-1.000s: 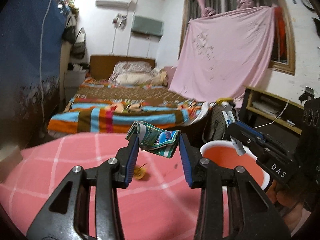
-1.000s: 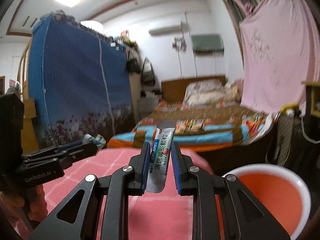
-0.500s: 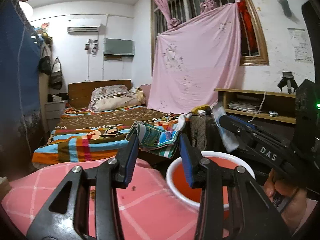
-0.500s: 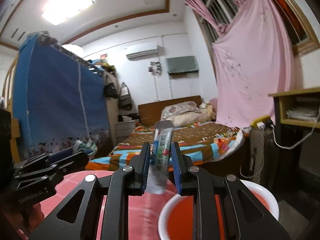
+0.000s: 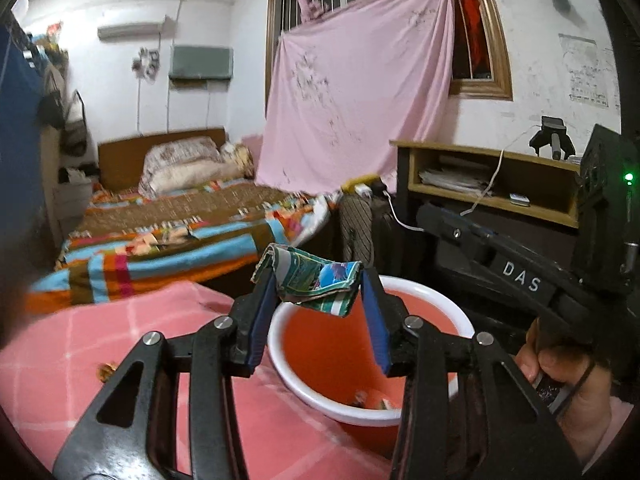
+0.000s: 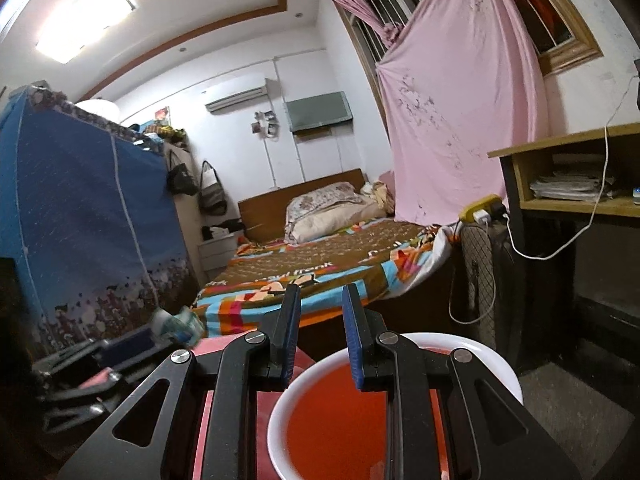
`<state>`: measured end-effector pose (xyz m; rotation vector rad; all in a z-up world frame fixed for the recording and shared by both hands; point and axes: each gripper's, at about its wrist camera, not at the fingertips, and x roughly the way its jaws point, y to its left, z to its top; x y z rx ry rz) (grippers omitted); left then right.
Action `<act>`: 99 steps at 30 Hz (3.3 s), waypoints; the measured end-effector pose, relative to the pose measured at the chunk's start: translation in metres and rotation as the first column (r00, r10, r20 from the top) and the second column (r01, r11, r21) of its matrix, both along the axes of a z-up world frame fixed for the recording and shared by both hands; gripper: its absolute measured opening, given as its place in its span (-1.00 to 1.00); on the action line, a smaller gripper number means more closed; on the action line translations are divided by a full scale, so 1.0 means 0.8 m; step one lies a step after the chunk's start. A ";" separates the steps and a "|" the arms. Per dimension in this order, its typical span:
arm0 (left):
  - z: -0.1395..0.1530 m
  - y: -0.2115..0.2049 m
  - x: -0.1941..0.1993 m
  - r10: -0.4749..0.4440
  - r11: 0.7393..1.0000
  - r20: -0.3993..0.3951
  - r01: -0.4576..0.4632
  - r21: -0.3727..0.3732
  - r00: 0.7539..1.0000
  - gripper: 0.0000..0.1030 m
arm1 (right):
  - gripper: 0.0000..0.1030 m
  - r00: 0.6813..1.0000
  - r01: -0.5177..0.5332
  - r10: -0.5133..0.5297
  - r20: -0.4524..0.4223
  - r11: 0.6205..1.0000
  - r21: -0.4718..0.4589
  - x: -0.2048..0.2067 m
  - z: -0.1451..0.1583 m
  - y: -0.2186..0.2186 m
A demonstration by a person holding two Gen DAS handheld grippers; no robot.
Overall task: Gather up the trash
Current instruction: 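Carry the wrapper and tube over the orange basin and open both tools, then move both open tools back over the blanket toward the last items, then close the left tool on the brown dried item while the right tool reaches the yellow piece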
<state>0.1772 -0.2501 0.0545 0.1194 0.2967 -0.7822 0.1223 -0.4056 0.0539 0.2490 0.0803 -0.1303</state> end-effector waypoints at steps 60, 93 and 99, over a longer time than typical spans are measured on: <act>0.004 0.183 0.037 0.496 0.853 -0.033 -0.494 -0.170 0.868 0.78 | 1.00 0.985 -0.042 0.064 0.160 0.989 -0.139 0.022 0.017 0.104; -0.036 0.235 0.090 0.473 0.881 -0.148 -0.466 0.080 0.868 0.64 | 0.64 0.912 -0.289 0.247 -0.327 0.953 -0.087 0.150 -0.027 0.177; -0.054 0.205 0.117 0.359 0.930 -0.270 -0.320 0.179 0.893 0.26 | 0.29 0.860 -0.330 0.297 -0.414 0.944 -0.007 0.166 -0.043 0.174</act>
